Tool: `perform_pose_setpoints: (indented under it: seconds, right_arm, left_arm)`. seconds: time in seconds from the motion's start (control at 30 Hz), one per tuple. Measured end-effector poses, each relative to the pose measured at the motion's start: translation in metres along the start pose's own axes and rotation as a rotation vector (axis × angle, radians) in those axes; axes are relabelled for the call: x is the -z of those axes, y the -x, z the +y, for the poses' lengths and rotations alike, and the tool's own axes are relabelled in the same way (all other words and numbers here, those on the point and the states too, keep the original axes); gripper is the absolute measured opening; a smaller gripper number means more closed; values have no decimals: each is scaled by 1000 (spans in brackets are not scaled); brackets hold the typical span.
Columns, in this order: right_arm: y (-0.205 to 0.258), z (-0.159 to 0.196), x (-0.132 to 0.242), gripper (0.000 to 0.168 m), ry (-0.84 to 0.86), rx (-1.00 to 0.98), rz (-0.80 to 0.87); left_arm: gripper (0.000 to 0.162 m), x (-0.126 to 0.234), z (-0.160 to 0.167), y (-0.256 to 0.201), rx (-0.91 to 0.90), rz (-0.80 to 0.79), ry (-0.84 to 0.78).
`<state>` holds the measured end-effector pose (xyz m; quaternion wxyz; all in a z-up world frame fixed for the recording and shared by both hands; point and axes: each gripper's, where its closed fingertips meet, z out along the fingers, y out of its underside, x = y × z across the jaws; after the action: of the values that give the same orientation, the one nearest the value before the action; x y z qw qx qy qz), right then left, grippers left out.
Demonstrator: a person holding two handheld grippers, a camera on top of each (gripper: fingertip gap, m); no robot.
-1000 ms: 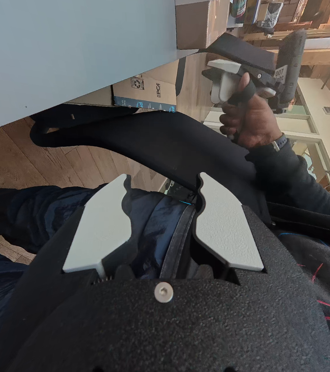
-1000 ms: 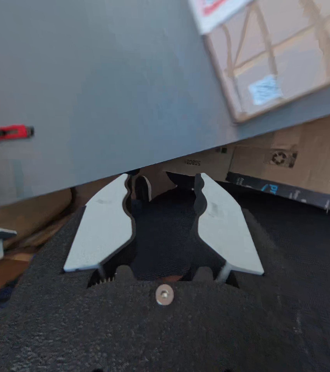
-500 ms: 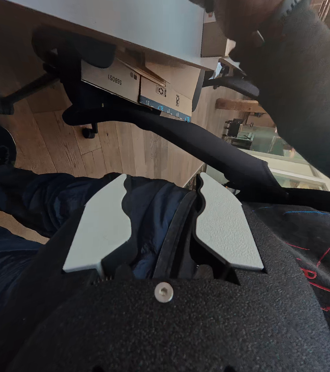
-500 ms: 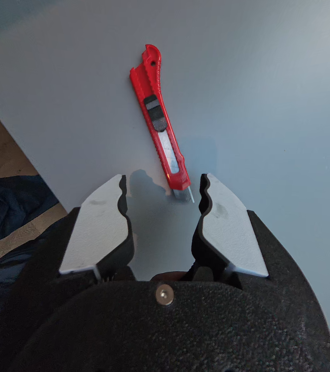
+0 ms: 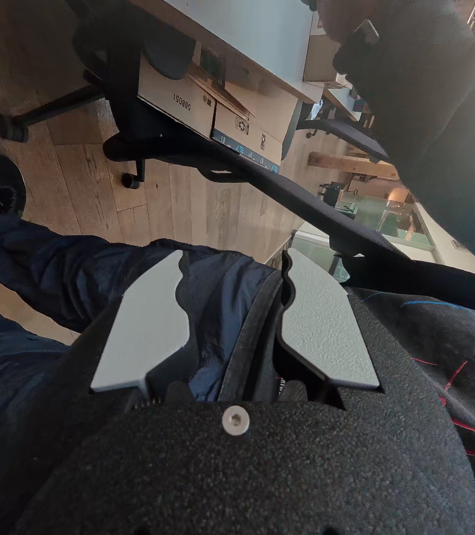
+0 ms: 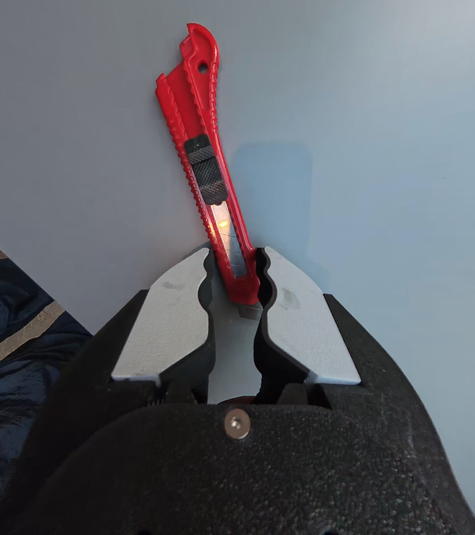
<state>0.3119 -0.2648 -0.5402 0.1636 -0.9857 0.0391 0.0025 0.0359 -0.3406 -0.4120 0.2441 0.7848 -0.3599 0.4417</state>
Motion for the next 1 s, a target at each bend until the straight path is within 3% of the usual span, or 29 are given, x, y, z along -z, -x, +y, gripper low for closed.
perform_pose_setpoints:
  seconds: [0.03,0.17,0.23,0.33,0.5,0.63,0.8,0.9,1.0]
  right_arm:
    - [1,6,2,27,7,-4,3]
    - [-4,26,10,31,0,-63,40]
    - [-8,41,15,67,40,-103,53]
    - [-2,66,40,84,80,-157,13]
    - [8,129,133,89,81,-187,-41]
    - [9,210,212,86,60,-288,-19]
    - [30,311,221,85,88,-567,-59]
    - [29,307,221,83,69,-569,-51]
    - [7,267,229,81,-10,-457,4]
  left_arm:
    - [62,-1,-3,-2,-12,2,11]
    - [62,-7,-15,-7,-40,15,52]
    - [62,-10,-17,-8,-56,14,81]
    - [62,-14,-19,-10,-70,18,112]
    - [62,-22,-24,-8,-67,31,142]
    - [62,-33,-28,-6,-83,35,165]
    - [62,-55,-30,-3,-98,28,216]
    - [62,-67,-27,-5,-130,11,265]
    - [62,-75,-24,-13,-173,6,289]
